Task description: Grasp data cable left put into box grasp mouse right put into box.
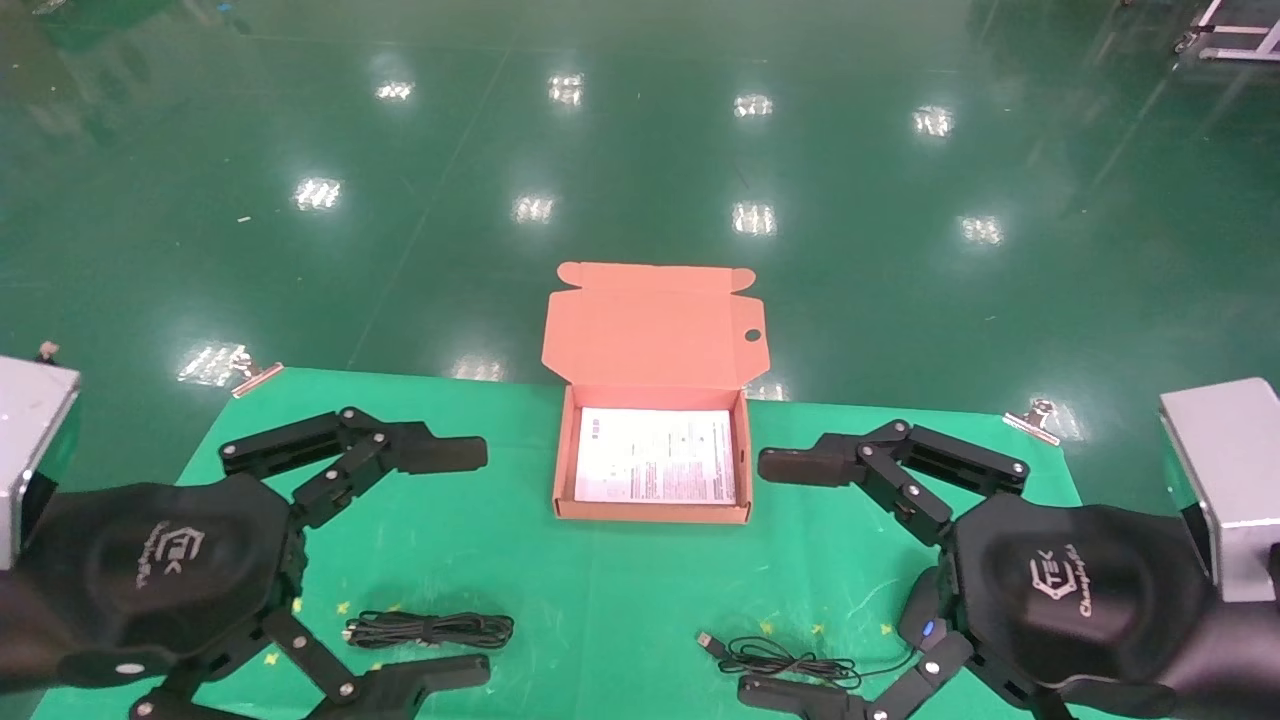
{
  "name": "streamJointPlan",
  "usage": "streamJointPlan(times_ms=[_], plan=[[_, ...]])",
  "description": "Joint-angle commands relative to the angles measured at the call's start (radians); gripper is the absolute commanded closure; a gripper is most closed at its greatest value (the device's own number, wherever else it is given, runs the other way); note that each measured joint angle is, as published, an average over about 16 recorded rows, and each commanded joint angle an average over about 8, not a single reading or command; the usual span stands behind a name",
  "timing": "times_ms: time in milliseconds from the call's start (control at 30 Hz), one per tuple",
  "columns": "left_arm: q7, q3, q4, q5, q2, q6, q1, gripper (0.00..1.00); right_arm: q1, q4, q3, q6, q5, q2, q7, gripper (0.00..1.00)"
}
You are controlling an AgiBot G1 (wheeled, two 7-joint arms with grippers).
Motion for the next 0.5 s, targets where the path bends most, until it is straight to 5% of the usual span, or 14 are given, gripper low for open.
streamJointPlan(times_ms=[33,500], plan=[[0.000,0.000,0.000,0.000,0.000,0.000,0.000,0.00,0.000,0.000,0.000,0.000,0.000,0.000,0.000,0.00],[0.000,0.000,0.000,0.000,0.000,0.000,0.000,0.00,0.000,0.000,0.000,0.000,0.000,0.000,0.000,0.00]])
